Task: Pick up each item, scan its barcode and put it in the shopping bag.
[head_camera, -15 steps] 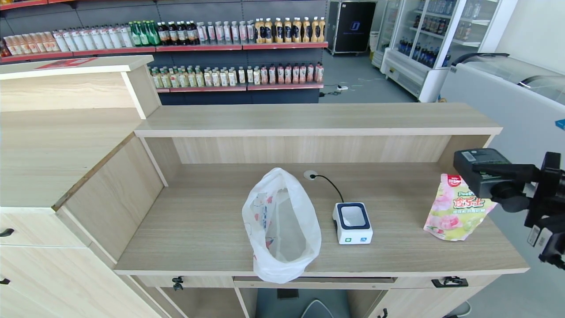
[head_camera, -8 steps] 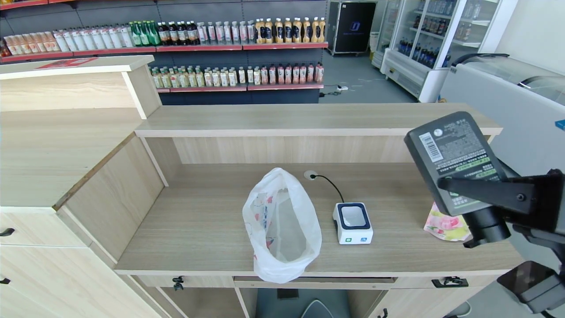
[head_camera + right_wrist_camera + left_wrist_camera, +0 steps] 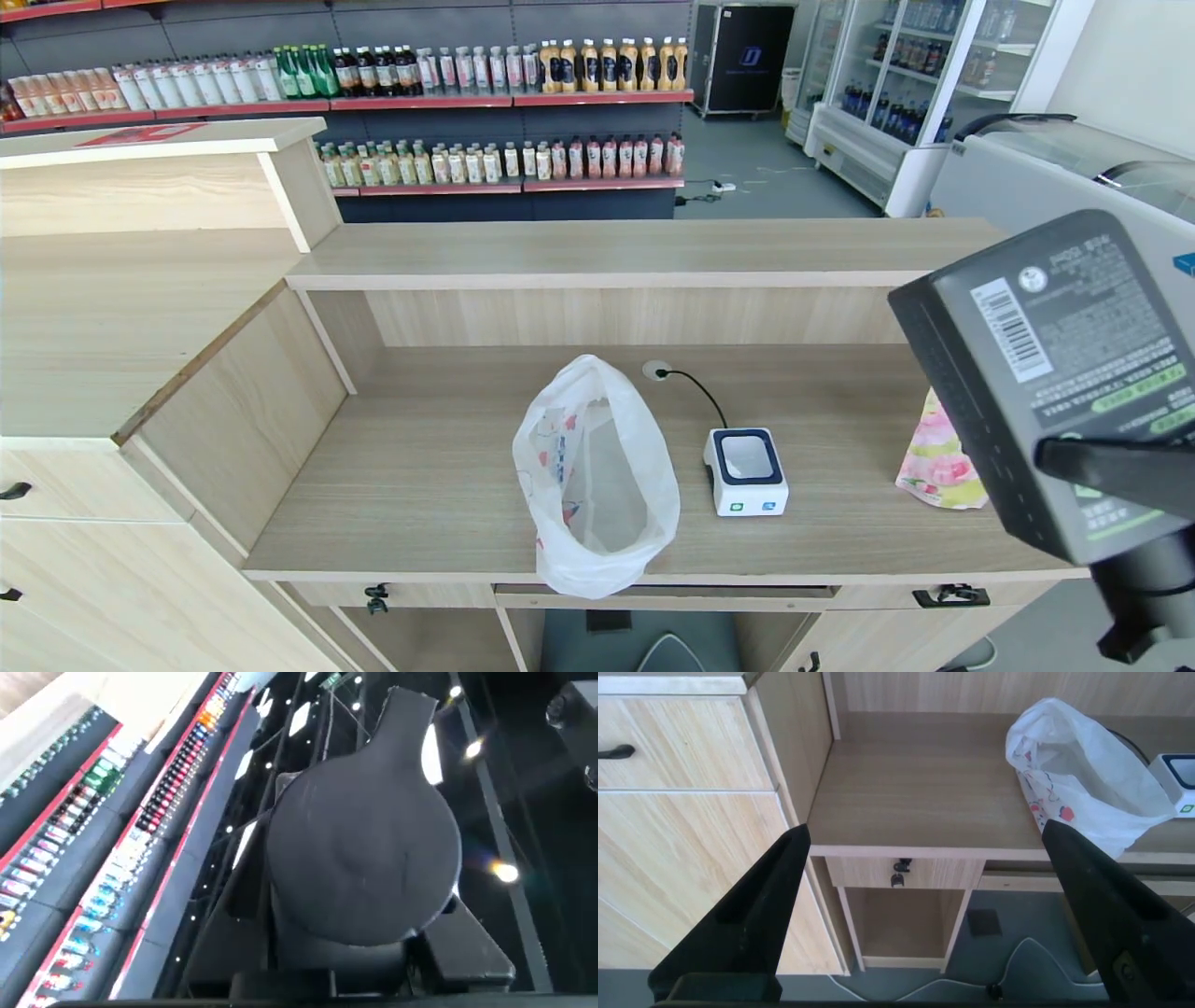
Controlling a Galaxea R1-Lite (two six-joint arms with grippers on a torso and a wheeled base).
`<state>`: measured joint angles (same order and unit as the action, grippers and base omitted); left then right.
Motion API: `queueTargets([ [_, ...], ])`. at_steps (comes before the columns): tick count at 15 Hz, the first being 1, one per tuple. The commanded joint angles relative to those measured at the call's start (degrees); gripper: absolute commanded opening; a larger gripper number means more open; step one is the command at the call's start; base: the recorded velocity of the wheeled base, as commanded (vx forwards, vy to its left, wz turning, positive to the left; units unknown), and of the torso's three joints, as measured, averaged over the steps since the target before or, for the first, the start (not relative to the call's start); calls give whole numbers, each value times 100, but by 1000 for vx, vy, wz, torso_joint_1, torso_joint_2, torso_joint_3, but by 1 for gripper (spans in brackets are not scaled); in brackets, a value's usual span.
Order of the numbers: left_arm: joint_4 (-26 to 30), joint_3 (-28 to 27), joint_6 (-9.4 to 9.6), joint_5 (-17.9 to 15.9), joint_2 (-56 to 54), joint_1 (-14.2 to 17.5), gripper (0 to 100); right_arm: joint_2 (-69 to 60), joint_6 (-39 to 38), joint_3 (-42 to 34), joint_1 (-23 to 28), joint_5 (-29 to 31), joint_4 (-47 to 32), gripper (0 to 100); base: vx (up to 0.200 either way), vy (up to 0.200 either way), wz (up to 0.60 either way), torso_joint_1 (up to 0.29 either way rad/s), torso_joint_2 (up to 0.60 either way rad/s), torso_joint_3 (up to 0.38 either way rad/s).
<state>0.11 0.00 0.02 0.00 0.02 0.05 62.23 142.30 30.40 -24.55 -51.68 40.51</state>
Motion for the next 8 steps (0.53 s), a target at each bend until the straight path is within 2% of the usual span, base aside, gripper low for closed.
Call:
queueTargets([
  [1, 7, 0, -2, 0, -2, 4, 100, -273, -194, 18, -67, 0, -8, 0, 0, 0, 0, 0, 0, 0],
  [5, -2, 0, -2, 0, -2, 4, 100, -361, -159, 9, -480, -18, -878, 0, 0, 0, 0, 0, 0, 0],
  [8, -2, 0, -2, 0, -2, 4, 100, -370, 219, 27, -533, -27, -1704, 0, 0, 0, 0, 0, 0, 0],
])
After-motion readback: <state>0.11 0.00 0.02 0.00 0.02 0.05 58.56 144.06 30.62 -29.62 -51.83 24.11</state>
